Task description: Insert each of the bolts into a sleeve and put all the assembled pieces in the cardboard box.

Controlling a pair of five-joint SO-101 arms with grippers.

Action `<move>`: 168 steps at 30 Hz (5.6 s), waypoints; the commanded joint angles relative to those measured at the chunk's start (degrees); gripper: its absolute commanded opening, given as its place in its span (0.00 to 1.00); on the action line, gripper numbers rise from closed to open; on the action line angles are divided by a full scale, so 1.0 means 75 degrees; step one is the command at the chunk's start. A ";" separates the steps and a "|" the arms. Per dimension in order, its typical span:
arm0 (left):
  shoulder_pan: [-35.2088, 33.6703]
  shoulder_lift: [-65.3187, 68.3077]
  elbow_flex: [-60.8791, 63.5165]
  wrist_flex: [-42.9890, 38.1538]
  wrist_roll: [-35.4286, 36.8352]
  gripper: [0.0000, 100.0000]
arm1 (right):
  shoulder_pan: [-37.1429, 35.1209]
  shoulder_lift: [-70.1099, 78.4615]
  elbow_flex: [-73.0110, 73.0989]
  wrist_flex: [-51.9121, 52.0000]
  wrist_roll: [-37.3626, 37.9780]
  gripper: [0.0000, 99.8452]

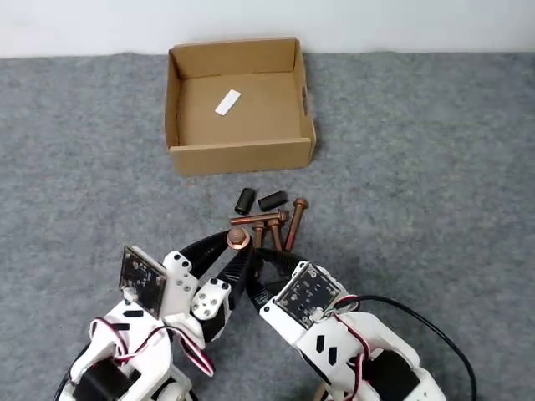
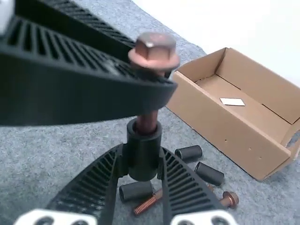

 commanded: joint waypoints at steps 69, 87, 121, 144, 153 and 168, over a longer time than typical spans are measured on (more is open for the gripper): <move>-0.5345 -0.0012 -0.0779 0.1571 -0.1254 0.00 | 0.3323 0.2842 -0.2379 -0.0217 -0.2813 0.01; -0.7221 -0.0012 0.1155 0.1500 -0.1242 0.00 | 0.3264 1.3075 -0.9506 -0.3851 -0.0996 0.01; -0.7221 -0.0012 0.1155 0.1512 -0.1289 0.00 | 0.3042 1.2970 -1.1065 0.2409 -0.3188 0.01; -0.7232 -0.0012 0.1143 0.1512 -0.1289 0.00 | 0.1659 1.4189 -1.1018 0.6722 -0.2719 0.01; -0.7279 -0.0012 0.1131 0.1512 -0.1301 0.00 | 0.1119 1.4224 -1.0960 0.6758 0.2497 0.01; -0.8815 -0.0012 0.1870 0.1032 -0.1969 0.00 | 0.1049 1.4177 -0.9084 0.6089 0.5146 0.21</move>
